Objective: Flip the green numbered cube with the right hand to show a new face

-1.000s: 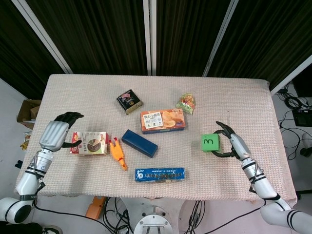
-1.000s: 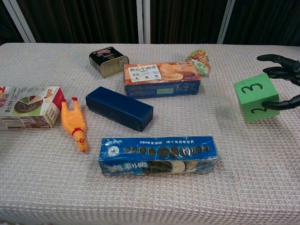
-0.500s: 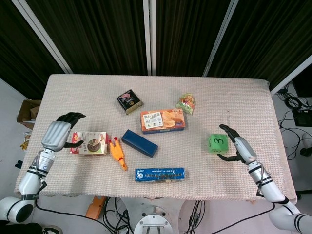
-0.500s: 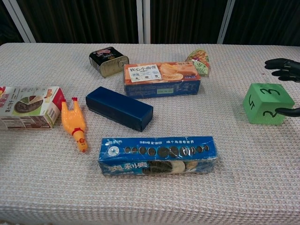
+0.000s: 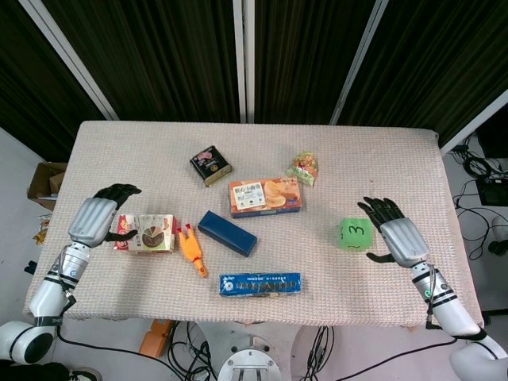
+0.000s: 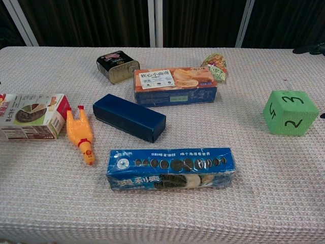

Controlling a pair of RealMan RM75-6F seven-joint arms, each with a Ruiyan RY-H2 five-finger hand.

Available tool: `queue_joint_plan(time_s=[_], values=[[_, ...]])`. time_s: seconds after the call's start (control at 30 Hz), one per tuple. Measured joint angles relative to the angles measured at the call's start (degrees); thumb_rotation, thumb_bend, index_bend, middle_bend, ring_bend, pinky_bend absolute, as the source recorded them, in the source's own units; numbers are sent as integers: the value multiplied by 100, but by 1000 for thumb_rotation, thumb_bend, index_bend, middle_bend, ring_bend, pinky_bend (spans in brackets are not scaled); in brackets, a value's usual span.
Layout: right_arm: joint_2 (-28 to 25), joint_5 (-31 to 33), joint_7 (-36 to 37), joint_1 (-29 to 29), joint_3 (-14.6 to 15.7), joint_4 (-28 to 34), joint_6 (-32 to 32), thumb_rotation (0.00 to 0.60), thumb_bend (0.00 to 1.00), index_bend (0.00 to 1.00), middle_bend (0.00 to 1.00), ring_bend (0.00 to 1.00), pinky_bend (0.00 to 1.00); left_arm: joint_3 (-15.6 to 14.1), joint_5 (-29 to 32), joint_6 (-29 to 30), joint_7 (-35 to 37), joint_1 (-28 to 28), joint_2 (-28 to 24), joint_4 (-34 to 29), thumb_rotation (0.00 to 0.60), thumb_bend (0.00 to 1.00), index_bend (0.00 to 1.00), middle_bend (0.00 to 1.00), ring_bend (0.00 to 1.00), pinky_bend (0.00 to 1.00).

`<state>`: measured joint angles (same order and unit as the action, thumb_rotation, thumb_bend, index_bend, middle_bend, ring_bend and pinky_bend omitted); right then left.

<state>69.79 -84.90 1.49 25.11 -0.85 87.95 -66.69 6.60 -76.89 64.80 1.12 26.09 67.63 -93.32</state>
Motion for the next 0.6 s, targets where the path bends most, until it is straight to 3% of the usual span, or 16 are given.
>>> queue_joint_plan(time_s=[0.13, 0.33, 0.47, 0.6], values=[[-196, 1088, -1711, 179, -193, 970, 347, 600, 0, 0, 22, 0, 0, 11, 24, -7, 32, -5, -36, -14, 600, 175, 216, 182, 145, 224], [-234, 3014, -3748, 631, -401, 1827, 514, 600, 0, 0, 48, 0, 0, 26, 37, -26, 106, -8, -97, -41, 600, 175, 216, 182, 145, 224], [-26, 4030, -4620, 1016, -481, 2117, 429, 600, 0, 0, 84, 0, 0, 20, 34, -46, 133, -6, -118, -40, 600, 175, 216, 182, 145, 224], [345, 4387, -4862, 1280, -521, 2113, 320, 600, 1, 0, 160, 0, 0, 23, 38, -46, 163, -15, -156, -38, 600, 175, 216, 182, 145, 224]])
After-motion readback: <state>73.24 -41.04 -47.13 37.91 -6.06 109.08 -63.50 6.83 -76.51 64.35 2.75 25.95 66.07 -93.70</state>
